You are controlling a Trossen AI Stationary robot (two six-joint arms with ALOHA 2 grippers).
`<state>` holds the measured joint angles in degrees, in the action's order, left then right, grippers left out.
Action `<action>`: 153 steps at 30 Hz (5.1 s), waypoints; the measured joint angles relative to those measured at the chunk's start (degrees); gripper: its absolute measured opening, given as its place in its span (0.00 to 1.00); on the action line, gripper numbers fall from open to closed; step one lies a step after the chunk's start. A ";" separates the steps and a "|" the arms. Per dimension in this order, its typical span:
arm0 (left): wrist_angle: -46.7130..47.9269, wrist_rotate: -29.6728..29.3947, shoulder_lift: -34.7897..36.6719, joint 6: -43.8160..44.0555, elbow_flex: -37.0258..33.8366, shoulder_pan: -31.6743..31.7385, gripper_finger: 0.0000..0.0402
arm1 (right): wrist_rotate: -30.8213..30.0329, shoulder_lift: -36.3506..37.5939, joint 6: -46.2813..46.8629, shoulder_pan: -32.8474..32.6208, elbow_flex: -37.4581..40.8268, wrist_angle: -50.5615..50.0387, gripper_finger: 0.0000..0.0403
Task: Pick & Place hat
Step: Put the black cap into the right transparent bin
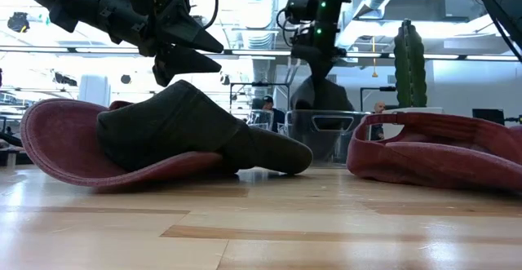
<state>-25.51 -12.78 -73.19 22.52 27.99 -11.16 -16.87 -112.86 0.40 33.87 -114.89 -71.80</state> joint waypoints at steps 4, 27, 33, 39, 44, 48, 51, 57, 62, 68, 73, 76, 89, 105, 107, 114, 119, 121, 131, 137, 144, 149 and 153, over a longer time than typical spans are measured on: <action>0.00 0.00 0.00 0.00 0.00 0.00 0.46 | 3.41 0.00 2.62 -0.24 -3.59 -6.38 0.01; -0.03 0.00 0.00 -0.12 0.00 0.00 0.46 | 6.93 -12.17 2.17 -0.73 -8.52 -9.50 0.01; -0.03 0.00 0.00 -1.29 0.00 0.00 0.46 | 0.28 -15.65 1.76 1.05 -13.06 -7.87 0.02; 0.00 0.00 0.00 -1.29 0.00 0.01 0.46 | -0.24 -15.82 -0.03 1.03 -13.84 -3.21 0.02; 0.02 0.00 0.00 -1.27 0.00 0.00 0.46 | -4.05 -15.82 -1.89 1.03 -13.84 -2.42 0.02; 0.02 0.00 0.00 -1.28 0.00 0.00 0.46 | -7.34 -15.82 -1.90 1.20 -13.84 -2.45 0.02; 0.02 0.00 0.00 -1.29 0.00 0.00 0.46 | -8.69 -15.82 -1.43 1.54 -13.84 -2.50 0.02; 0.06 0.00 0.00 -1.27 0.00 0.01 0.46 | -11.56 -15.82 -1.38 1.95 -13.84 -2.37 0.05; 0.19 0.00 0.00 -1.29 0.00 0.02 0.46 | -13.26 -15.82 -2.20 1.90 -13.84 -2.31 0.09; 0.21 0.00 0.00 -1.27 0.00 0.00 0.46 | -13.30 -15.82 -4.08 1.81 -13.84 -2.28 0.12; 0.21 0.00 0.00 -1.27 0.00 0.02 0.46 | -13.30 -15.82 -4.96 1.79 -13.84 -2.16 0.17; 0.21 0.00 0.00 -1.28 0.00 0.00 0.46 | -13.30 -15.82 -5.45 1.79 -13.84 -1.83 0.21; 0.25 0.01 0.00 -1.27 0.00 0.01 0.46 | -14.77 -15.50 -6.95 1.79 -13.84 0.23 0.28; 0.84 0.02 0.00 -1.29 0.00 0.02 0.46 | -15.16 -11.74 -8.47 1.49 -13.91 -0.99 0.26; 0.97 0.02 0.00 -1.29 0.00 0.02 0.46 | -16.09 -11.09 -8.43 1.50 -13.88 -1.59 0.26; 1.11 0.02 0.00 -1.29 0.00 0.02 0.46 | -15.73 -7.71 -9.50 0.59 -13.88 -2.39 0.23; 1.13 0.02 0.00 -1.29 0.00 0.02 0.46 | -5.43 -5.57 -12.11 -0.49 -13.88 -5.73 0.04; 1.11 0.02 0.00 -1.29 0.00 0.02 0.46 | 0.25 -5.23 -13.23 -0.79 -13.88 -7.47 0.02; 1.11 0.00 0.00 -1.28 0.00 0.02 0.46 | 9.65 -6.39 -16.51 -1.60 -10.11 -7.38 0.00; 1.11 0.02 0.00 -1.27 0.00 0.00 0.46 | 10.44 -6.46 -17.39 -1.21 -3.64 -3.69 0.00; 1.11 0.00 0.00 -1.27 0.00 0.00 0.46 | 4.05 -6.49 -16.91 0.17 3.11 4.59 0.00; 1.11 0.00 0.00 -1.27 0.00 0.01 0.46 | -10.12 -6.49 -13.59 0.57 3.84 6.53 0.00; 1.11 0.02 0.00 -1.27 0.00 0.02 0.46 | -19.17 -6.36 -9.99 1.05 3.84 6.75 0.00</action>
<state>-24.40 -12.76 -73.19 21.26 27.99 -11.14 -36.04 -119.22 -9.59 34.92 -111.04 -65.05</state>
